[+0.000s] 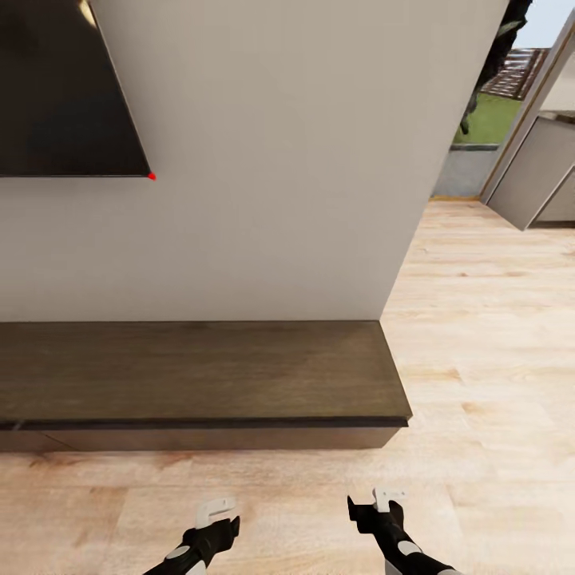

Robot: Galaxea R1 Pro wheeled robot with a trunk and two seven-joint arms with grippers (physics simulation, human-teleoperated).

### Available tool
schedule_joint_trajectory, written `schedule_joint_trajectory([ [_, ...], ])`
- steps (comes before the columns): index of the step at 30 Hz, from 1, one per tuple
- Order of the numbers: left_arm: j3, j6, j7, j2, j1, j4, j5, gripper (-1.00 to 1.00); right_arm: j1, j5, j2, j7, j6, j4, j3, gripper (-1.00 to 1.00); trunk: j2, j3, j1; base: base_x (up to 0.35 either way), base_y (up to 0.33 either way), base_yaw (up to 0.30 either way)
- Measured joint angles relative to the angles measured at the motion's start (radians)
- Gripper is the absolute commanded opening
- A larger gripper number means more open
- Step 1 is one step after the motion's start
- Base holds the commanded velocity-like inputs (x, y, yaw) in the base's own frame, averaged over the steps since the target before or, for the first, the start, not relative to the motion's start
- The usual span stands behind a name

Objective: Place each of the two pumpkins and all three candles from the living room inside a cabinet in the living room (use any cabinet), then make sure every cabinet is closed, and position the cauldron so it is next to a table in the living room.

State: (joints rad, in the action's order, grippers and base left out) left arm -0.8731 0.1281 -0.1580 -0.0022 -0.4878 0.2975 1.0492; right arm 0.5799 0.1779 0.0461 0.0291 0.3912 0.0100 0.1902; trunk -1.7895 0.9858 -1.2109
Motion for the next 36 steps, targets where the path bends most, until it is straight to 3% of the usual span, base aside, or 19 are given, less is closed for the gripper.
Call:
schedule_joint_trajectory([
  [15,0.001,-0.008,0.004,-0.003,-0.001,0.001,0.01,1.0,0.0,0.0,-0.005,-0.002,0.002,-0.002,0.0,1.0,0.105,-0.059,0.058,0.0,0.0,0.0],
  [30,0.001,-0.014,0.005,0.0,0.0,-0.008,0.011,1.0,-0.021,0.002,-0.003,-0.002,0.024,-0.009,0.0,1.0,0.105,-0.083,0.058,0.0,0.0,0.0],
  [36,0.001,-0.016,0.006,-0.005,0.002,-0.117,0.011,1.0,-0.042,0.004,-0.008,-0.002,0.024,-0.018,0.0,1.0,0.105,-0.093,0.058,0.0,0.0,0.0],
])
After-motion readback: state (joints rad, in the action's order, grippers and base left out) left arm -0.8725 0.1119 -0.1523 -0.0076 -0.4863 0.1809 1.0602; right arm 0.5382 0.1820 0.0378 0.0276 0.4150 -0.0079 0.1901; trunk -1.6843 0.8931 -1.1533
